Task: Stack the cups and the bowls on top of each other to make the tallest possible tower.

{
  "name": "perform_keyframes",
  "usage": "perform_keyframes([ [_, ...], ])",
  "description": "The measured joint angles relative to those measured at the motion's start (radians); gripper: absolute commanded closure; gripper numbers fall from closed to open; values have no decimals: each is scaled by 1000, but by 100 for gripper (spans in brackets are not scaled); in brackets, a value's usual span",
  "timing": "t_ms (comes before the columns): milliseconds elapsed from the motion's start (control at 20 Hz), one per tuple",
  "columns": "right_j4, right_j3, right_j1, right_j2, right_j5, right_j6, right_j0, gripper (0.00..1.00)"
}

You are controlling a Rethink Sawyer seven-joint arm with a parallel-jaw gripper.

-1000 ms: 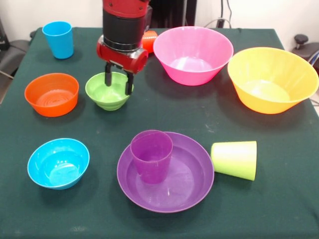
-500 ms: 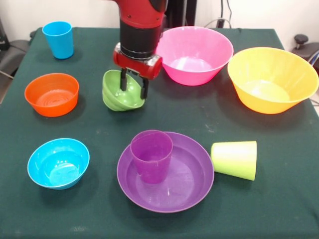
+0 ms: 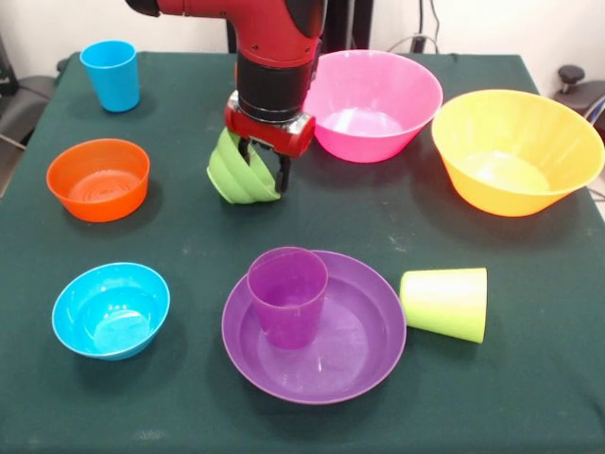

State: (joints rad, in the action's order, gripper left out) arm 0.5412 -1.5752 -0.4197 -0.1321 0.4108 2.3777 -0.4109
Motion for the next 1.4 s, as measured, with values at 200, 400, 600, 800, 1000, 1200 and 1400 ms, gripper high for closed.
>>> perform_keyframes([
  [200,0,0,0,0,0,0,0,0],
  [400,-2,0,-4,0,0,0,-3,0],
  [600,-12,-1,-22,-1,0,0,-9,0],
  [800,-35,-5,-60,-2,10,0,-19,0],
  [1000,-65,-15,-114,-4,60,0,-28,0],
  [1200,-85,-17,-151,-5,108,0,-31,0],
  [1400,-91,-18,-174,-8,133,0,-32,0],
])
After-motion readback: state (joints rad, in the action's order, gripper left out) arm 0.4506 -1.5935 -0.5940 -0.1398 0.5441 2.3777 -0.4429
